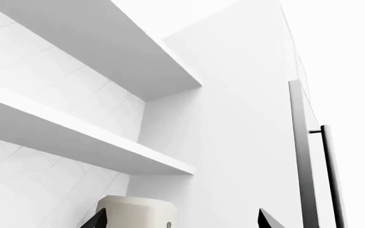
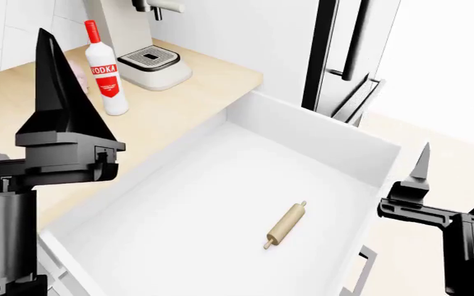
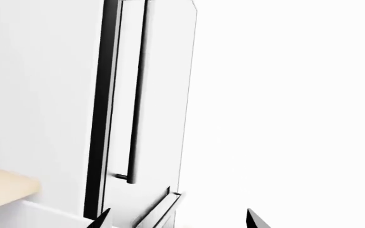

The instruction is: Close the right drawer.

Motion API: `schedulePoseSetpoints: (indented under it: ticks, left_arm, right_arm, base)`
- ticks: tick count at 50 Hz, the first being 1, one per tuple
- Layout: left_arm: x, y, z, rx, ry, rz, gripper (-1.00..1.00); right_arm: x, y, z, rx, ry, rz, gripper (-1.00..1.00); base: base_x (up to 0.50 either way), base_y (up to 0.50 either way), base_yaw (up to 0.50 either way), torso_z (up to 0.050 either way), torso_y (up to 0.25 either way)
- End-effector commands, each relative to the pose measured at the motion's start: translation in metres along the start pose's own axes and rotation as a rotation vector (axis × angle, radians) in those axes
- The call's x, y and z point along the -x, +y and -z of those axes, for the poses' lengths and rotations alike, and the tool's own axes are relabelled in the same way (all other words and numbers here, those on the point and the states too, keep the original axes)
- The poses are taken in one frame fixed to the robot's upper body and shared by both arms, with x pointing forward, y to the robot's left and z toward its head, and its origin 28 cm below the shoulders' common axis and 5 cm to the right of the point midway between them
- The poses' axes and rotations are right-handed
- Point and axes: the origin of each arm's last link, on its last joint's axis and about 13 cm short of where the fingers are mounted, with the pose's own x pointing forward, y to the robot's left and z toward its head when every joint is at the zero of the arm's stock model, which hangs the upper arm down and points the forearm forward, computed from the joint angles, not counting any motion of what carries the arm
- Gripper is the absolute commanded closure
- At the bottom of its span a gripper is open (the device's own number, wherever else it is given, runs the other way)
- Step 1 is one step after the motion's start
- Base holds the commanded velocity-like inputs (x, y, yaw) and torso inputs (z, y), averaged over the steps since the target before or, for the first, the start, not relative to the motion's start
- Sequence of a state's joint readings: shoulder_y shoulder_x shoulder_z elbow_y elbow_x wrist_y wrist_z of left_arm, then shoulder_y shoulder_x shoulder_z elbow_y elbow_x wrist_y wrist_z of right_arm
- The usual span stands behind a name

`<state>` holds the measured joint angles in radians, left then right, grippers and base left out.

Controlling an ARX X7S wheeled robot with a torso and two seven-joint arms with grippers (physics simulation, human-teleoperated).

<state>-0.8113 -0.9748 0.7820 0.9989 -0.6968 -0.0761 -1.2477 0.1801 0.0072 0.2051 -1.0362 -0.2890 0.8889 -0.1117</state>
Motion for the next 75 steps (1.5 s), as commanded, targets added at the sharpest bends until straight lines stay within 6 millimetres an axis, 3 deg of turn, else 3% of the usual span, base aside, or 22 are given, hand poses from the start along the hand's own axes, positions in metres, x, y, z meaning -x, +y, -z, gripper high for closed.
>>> schedulePoseSetpoints:
  ticks: [1,33,38,53,75]
  left_arm:
    - [0.000,-0.001,0.002,0.002,0.005,0.003,-1.00]
    - [0.003,0.000,0.002,0.000,0.007,0.002,-1.00]
    - [0.001,-0.001,0.003,0.000,0.007,0.006,-1.00]
    - [0.000,-0.002,0.003,0.001,0.007,0.010,-1.00]
    - [0.003,-0.001,0.006,0.003,0.016,0.006,-1.00]
  right_arm:
    - [0.004,-0.008,0.018,-0.028,0.085,0.023,-1.00]
    - [0.001,-0.007,0.055,-0.087,0.216,0.032,-1.00]
    - [0.001,-0.012,0.073,-0.094,0.257,0.056,-1.00]
    - [0.002,-0.015,0.087,-0.093,0.322,0.081,-1.00]
    - [-0.005,-0.015,0.125,-0.099,0.387,0.066,-1.00]
  base:
    - [0.00,0.00,0.00,0.000,0.000]
    - [0.00,0.00,0.00,0.000,0.000]
    - [0.00,0.00,0.00,0.000,0.000]
    - [0.00,0.00,0.00,0.000,0.000]
    - [0.00,0.00,0.00,0.000,0.000]
